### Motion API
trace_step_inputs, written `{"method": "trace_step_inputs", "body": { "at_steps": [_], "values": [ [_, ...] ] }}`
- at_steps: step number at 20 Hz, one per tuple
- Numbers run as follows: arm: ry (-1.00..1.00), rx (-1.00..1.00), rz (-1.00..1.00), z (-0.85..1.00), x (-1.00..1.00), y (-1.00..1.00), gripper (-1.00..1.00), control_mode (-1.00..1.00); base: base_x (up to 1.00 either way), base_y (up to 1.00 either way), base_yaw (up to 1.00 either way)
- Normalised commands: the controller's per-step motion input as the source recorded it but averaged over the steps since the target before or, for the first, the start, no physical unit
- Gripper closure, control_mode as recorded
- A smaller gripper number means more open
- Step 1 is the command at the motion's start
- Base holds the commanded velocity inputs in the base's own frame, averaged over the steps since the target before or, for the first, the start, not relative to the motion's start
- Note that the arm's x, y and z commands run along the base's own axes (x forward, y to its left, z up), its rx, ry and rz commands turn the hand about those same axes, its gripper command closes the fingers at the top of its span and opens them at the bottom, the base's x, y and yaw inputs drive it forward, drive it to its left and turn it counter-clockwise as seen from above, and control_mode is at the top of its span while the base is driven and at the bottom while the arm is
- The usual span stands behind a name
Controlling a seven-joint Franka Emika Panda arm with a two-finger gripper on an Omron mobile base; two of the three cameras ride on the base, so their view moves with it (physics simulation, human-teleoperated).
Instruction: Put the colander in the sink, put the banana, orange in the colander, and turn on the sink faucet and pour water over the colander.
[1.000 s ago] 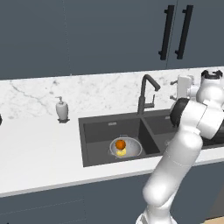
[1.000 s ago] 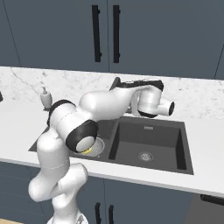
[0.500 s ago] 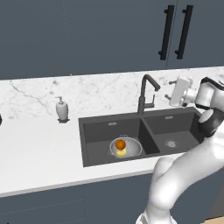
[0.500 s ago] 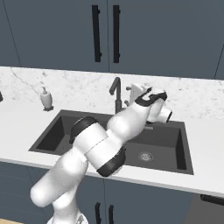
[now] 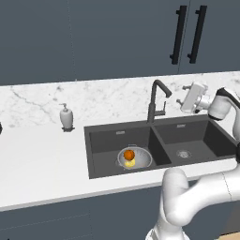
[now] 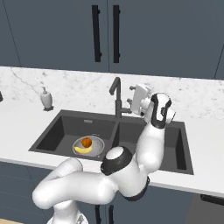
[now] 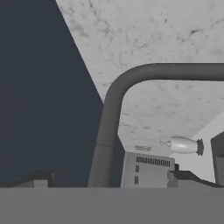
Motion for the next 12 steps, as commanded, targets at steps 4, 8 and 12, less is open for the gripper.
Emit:
{"method": "trace_step_inputs", "body": {
  "at_steps": [4,8,12],
  "values": [
    [0.0,-0.01,0.0,0.38,0.0,0.28,-1.0,-1.0,0.0,0.0,0.0],
    [0.0,-0.04,0.0,0.37,0.0,0.34,-1.0,-1.0,0.0,0.0,0.0],
    [0.02,-0.03,0.0,0.03,0.0,0.19,-1.0,-1.0,0.0,0.0,0.0]
  ]
}}
